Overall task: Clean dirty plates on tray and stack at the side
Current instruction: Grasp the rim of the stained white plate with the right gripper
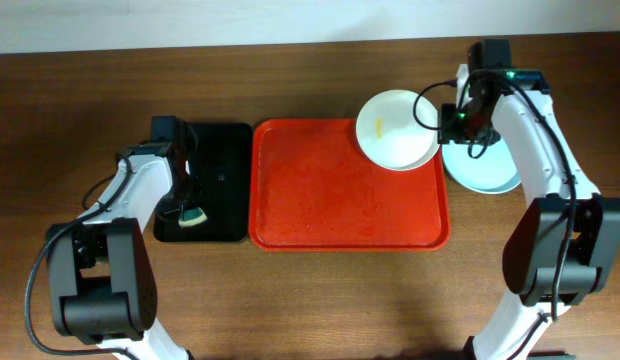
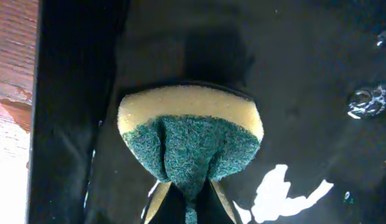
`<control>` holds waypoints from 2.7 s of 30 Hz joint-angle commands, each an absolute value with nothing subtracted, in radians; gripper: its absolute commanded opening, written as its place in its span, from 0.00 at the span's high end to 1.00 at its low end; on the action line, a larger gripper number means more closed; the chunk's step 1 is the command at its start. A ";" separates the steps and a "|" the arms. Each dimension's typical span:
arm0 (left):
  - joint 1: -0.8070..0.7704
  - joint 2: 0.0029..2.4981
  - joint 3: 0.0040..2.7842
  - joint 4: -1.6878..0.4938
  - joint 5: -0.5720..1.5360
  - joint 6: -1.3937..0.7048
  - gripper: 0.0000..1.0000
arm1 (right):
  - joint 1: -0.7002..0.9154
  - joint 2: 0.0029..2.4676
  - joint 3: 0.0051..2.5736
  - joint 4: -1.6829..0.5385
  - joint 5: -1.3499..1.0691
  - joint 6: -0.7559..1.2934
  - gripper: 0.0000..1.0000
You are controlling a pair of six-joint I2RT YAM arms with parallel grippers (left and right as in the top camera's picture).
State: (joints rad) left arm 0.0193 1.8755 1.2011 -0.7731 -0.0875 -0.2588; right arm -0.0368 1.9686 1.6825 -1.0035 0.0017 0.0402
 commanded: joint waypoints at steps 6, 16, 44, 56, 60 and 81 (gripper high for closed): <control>0.021 1.848 1.192 -0.770 -0.102 -0.273 1.00 | -0.036 1.989 1.691 -0.925 0.038 0.030 0.45; 0.021 1.848 1.192 -0.767 -0.102 -0.273 1.00 | -0.037 1.989 1.586 -0.714 0.038 0.030 0.44; 0.020 1.848 1.192 -0.766 -0.102 -0.273 1.00 | -0.037 1.989 1.292 -0.305 0.035 0.030 0.61; 0.020 1.848 1.192 -0.763 -0.102 -0.273 1.00 | -0.037 2.022 1.287 -0.252 0.009 0.034 0.80; 0.020 1.848 1.192 -0.763 -0.102 -0.273 0.99 | -0.036 2.022 1.287 -0.252 0.004 0.034 0.81; 0.020 1.848 1.192 -0.763 -0.102 -0.273 0.99 | -0.036 1.819 1.330 -0.379 -0.159 0.038 0.96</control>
